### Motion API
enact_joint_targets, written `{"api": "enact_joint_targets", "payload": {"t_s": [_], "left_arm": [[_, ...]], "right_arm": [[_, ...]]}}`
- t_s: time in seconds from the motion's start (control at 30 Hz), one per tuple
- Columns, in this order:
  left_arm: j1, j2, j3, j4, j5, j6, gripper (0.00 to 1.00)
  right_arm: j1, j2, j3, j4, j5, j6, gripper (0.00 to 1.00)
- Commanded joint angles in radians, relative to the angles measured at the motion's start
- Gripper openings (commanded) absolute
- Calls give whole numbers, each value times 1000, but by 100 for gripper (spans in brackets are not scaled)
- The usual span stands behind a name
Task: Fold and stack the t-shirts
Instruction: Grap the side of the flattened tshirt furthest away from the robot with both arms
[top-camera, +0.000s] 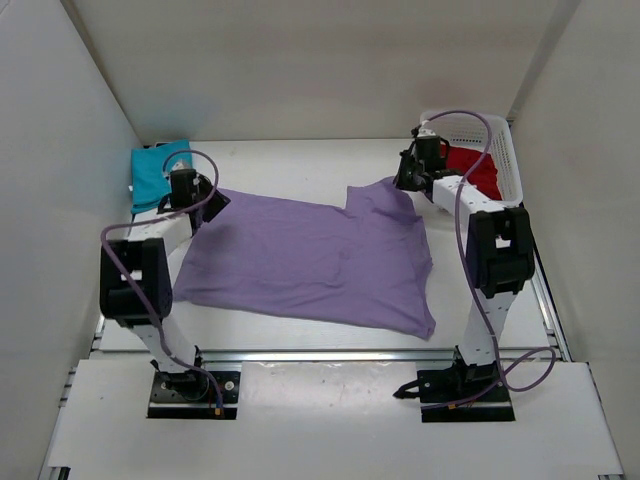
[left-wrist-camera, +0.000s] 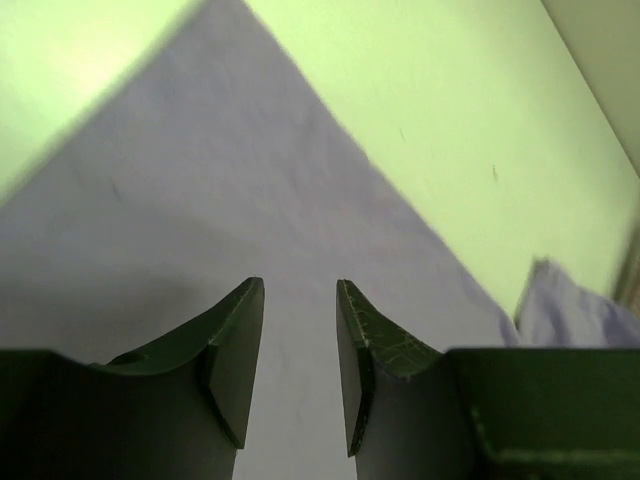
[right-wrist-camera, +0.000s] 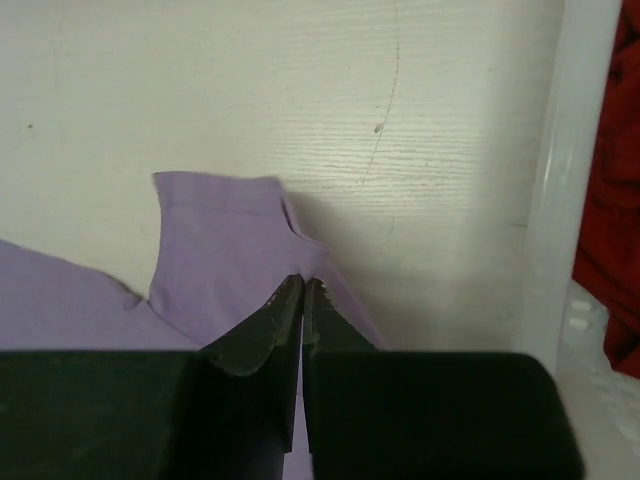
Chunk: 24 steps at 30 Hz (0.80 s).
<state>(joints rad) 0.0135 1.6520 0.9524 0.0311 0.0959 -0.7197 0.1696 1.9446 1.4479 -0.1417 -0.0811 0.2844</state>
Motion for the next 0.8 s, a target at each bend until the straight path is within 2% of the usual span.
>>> {"api": "enact_joint_targets", "payload": {"t_s": [0.0, 0.17, 0.3, 0.5, 0.67, 0.77], "left_arm": [[26, 115, 159, -106, -94, 71, 46], [32, 325, 473, -230, -237, 181, 48], [37, 503, 690, -358, -268, 235, 49], [29, 644, 934, -485, -266, 275, 52], [19, 715, 1034, -572, -246, 287, 52], [22, 753, 1115, -635, -234, 301, 48]], "right_arm": [[10, 39, 57, -35, 35, -39, 0], [5, 48, 72, -32, 7, -40, 0], [5, 30, 48, -12, -29, -31, 0], [13, 14, 3, 19, -65, -14, 0], [24, 1, -32, 45, -83, -4, 0], [21, -10, -29, 51, -85, -4, 0]]}}
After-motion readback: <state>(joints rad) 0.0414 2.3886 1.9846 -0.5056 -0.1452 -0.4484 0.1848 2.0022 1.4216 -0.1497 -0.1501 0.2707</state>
